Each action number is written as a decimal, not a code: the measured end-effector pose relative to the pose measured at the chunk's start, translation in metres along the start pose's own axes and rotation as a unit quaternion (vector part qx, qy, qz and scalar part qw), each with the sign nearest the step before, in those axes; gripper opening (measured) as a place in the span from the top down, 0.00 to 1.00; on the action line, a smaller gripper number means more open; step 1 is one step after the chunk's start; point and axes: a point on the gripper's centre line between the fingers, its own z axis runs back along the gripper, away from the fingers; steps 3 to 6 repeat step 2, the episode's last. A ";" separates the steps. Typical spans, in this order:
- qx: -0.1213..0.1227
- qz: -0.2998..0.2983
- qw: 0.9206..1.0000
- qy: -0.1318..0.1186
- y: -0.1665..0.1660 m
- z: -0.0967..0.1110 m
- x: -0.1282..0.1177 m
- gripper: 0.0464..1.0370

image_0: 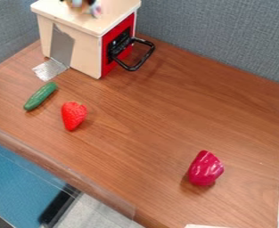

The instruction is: Put the bunny over the drawer

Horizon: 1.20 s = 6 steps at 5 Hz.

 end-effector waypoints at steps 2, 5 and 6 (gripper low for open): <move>-0.003 -0.023 1.000 0.005 -0.004 0.016 0.002 0.03; -0.003 -0.023 1.000 0.005 -0.004 0.016 0.002 0.03; -0.003 -0.023 1.000 0.005 -0.004 0.016 0.002 0.03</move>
